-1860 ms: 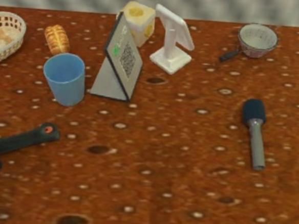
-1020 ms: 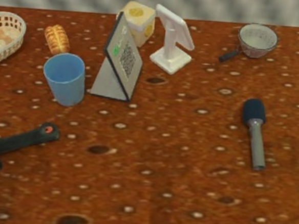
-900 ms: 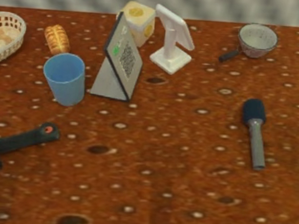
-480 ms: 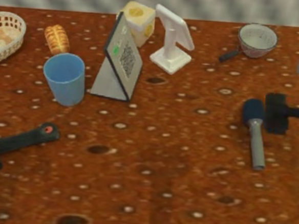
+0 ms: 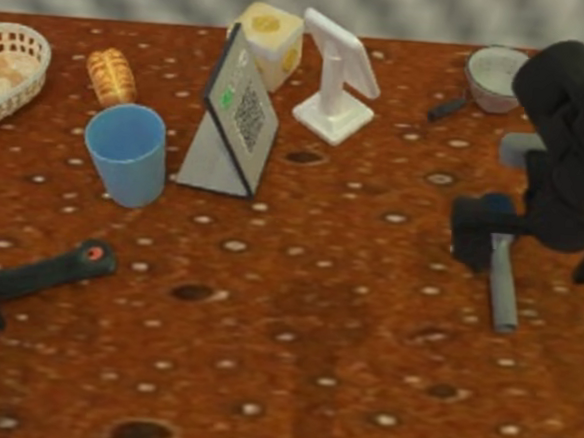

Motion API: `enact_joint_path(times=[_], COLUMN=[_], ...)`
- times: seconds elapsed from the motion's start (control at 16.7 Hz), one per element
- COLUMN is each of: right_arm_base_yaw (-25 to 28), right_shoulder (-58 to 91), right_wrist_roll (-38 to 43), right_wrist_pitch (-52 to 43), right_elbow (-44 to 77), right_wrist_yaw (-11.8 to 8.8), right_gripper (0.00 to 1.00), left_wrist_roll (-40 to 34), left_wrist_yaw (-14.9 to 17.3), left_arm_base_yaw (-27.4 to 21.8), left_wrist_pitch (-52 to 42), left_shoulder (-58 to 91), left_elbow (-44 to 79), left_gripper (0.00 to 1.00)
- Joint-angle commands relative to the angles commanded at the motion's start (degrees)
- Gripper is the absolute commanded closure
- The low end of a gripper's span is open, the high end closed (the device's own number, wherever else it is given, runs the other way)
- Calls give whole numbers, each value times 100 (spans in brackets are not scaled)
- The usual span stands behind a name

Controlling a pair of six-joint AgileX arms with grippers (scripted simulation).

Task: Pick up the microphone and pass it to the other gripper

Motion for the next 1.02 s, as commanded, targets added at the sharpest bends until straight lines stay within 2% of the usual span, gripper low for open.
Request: enact_joint_path(times=[0.42,0.84,1.02], right_arm_base_yaw=[-19,-41,-47], right_shoulder=[85,1070,1310], right_wrist_roll=[-6,-26,-29], right_wrist_pitch=[88,1695,2021], right_elbow=[-33,-605,-735], right_wrist_yaw=[-2,4,5], right_gripper=[0,0,0], left_wrist_roll=[0,0,0], left_wrist_yaw=[0,0,0], left_arm_base_yaw=[0,0,0], left_wrist_pitch=[0,0,0], left_shoulder=[0,0,0], left_elbow=[0,0,0], left_gripper=[0,0,0])
